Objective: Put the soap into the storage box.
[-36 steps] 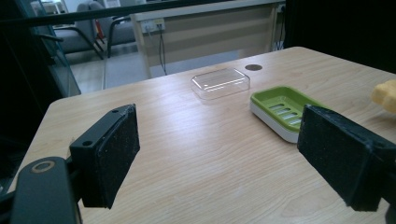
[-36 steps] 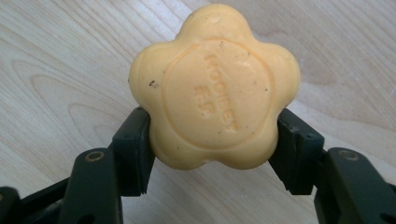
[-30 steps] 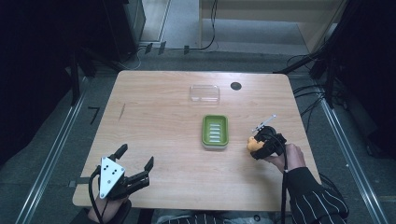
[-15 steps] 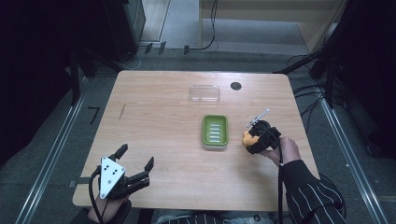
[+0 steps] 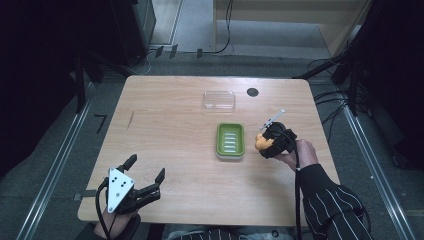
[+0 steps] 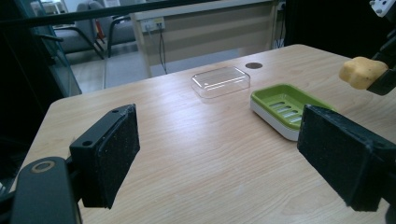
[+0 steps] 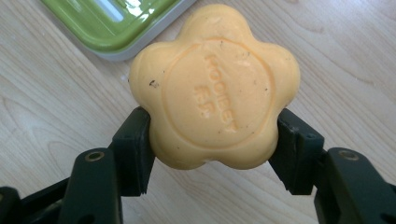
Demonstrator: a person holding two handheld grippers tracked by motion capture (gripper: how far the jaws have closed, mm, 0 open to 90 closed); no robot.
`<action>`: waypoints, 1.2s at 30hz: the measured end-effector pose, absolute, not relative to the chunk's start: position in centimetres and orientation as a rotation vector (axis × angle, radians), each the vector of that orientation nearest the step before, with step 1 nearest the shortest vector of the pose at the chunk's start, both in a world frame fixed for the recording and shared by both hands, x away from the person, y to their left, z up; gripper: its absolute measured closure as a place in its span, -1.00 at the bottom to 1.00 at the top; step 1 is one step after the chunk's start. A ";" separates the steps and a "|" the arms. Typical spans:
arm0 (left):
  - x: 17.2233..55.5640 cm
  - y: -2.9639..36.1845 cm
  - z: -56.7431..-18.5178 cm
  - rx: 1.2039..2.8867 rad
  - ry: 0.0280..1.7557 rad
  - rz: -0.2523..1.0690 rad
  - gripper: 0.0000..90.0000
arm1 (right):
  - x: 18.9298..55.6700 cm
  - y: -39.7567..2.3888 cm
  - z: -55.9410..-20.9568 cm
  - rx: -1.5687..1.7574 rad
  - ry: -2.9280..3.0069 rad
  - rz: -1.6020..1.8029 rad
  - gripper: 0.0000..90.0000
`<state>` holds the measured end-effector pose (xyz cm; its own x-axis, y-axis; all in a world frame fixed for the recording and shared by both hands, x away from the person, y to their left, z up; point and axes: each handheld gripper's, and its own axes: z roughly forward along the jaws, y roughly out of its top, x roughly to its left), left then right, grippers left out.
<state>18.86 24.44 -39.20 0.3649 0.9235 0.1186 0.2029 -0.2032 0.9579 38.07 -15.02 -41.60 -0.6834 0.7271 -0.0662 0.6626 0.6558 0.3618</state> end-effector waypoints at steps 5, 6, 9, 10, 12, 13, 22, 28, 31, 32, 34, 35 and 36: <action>18.9 24.4 -39.2 1.655 1.017 0.929 -0.71 | 38.5 -14.6 -41.5 1.111 2.673 0.466 -0.11; 18.9 24.4 -39.2 1.657 1.018 0.930 -0.71 | 38.5 -14.4 -41.5 1.110 2.674 0.466 -0.11; 18.9 24.4 -39.2 1.657 1.018 0.930 -0.71 | 38.8 -14.2 -41.4 1.099 2.677 0.466 -0.11; 18.9 24.4 -39.2 1.657 1.016 0.930 -0.71 | 38.9 -14.2 -41.4 1.098 2.676 0.472 -0.11; 18.9 24.4 -39.2 1.655 1.018 0.930 -0.71 | 39.1 -14.0 -41.3 1.092 2.677 0.476 -0.11; 18.9 24.4 -39.2 1.656 1.017 0.930 -0.71 | 39.2 -13.9 -41.2 1.087 2.680 0.478 -0.11; 18.8 24.4 -39.2 1.659 1.015 0.930 -0.71 | 40.0 -13.1 -40.8 1.057 2.682 0.495 -0.11; 18.8 24.5 -39.2 1.658 1.018 0.935 -0.71 | 40.5 -12.4 -40.2 1.036 2.684 0.517 -0.11; 18.7 24.6 -39.2 1.656 1.023 0.935 -0.71 | 40.8 -12.0 -40.0 1.032 2.687 0.525 -0.11; 18.7 24.6 -39.2 1.655 1.024 0.935 -0.71 | 40.9 -11.9 -40.0 1.023 2.686 0.531 -0.11; 18.7 24.6 -39.2 1.655 1.024 0.935 -0.71 | 41.0 -11.6 -39.9 1.021 2.690 0.531 -0.11; 18.7 24.6 -39.2 1.656 1.024 0.936 -0.71 | 41.1 -11.5 -39.9 1.014 2.694 0.530 -0.11; 18.7 24.6 -39.2 1.657 1.023 0.936 -0.71 | 41.1 -11.3 -39.9 1.007 2.697 0.528 -0.11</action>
<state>18.65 24.60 -39.21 0.3586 0.9253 0.1236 0.2049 -0.2072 0.9566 41.11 -11.33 -39.92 -0.7430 0.6653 -0.0734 0.5886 0.7017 0.4015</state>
